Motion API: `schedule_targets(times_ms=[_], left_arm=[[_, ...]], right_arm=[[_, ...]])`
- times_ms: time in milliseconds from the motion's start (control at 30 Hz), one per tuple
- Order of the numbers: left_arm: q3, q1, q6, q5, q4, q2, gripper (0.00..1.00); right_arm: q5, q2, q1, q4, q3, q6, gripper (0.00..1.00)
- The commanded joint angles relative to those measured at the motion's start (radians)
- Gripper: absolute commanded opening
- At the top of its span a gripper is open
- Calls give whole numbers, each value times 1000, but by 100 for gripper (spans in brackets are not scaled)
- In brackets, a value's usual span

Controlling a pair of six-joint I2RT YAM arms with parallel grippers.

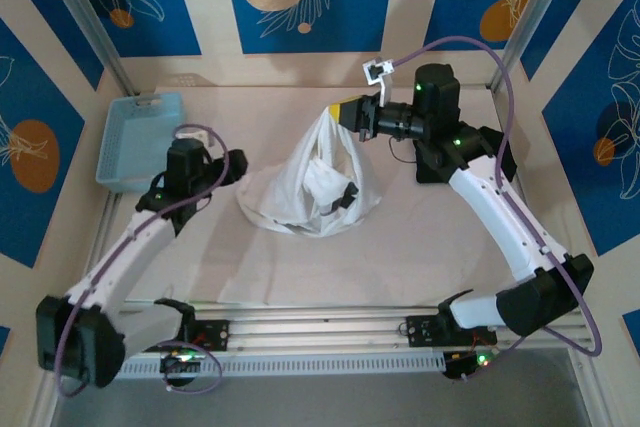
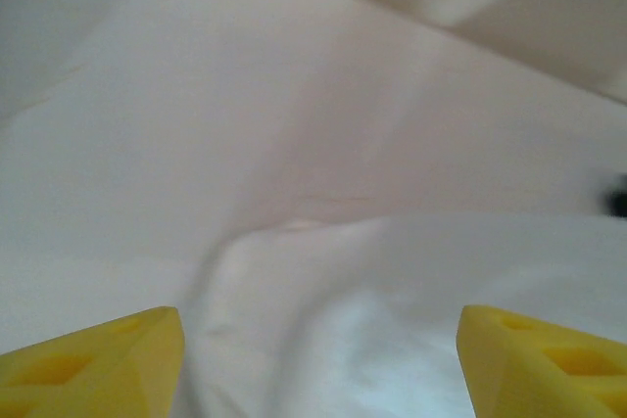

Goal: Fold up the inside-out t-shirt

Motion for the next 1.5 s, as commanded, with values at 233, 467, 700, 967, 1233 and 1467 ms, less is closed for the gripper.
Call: schedule_targets(times_ms=[233, 467, 700, 967, 1233, 1467], left_arm=[[6, -408, 8, 107, 139, 5, 65], [72, -490, 12, 6, 148, 190, 61], [58, -472, 75, -130, 192, 214, 0], [-228, -356, 61, -227, 149, -27, 0], [-302, -292, 89, -189, 77, -138, 16], [-229, -305, 118, -138, 25, -215, 52]], right_arm=[[77, 62, 13, -34, 75, 8, 0], [86, 91, 12, -36, 135, 30, 0], [91, 82, -20, -67, 207, 14, 0], [59, 77, -119, -83, 319, 23, 0], [-7, 108, -72, 0, 187, 76, 0], [-24, 126, -33, 3, 152, 83, 0]])
